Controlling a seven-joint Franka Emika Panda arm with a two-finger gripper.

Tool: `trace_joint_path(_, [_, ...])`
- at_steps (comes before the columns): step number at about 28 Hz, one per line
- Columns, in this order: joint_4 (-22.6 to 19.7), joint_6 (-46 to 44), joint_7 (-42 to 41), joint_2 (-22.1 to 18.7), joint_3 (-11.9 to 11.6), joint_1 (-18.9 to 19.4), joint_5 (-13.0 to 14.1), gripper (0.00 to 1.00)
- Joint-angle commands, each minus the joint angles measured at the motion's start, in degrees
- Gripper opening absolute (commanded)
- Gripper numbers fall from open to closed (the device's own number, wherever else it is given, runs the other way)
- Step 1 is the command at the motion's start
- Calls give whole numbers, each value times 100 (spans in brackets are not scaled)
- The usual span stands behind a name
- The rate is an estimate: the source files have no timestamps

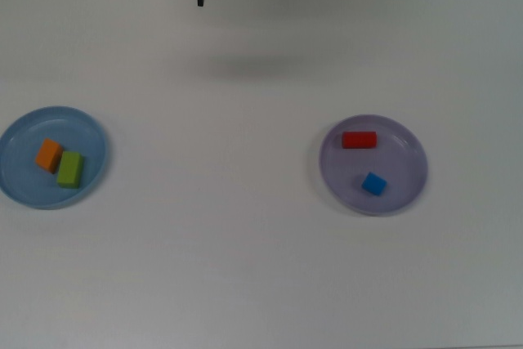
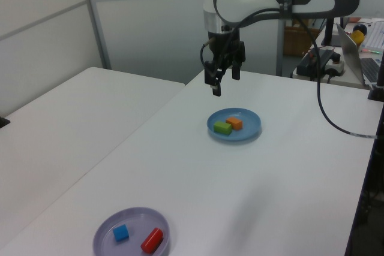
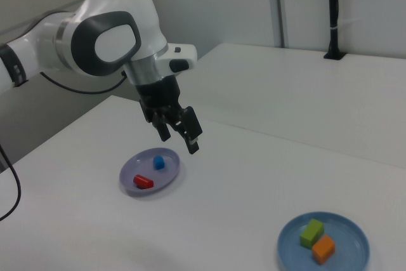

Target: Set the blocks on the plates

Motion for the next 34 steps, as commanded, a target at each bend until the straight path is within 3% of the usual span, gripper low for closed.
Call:
trace_joint_path(1, [266,-171,-106,43,-65,-92,146,100])
trace_joint_path(7, [284,-180,-167,34,-74,-136,234,100])
trace_joint_path(12, [328,-434,-677,16,-136,-198,234,100])
trace_joint_path(34, [328,-434,-739,16,-109,-224,216,100])
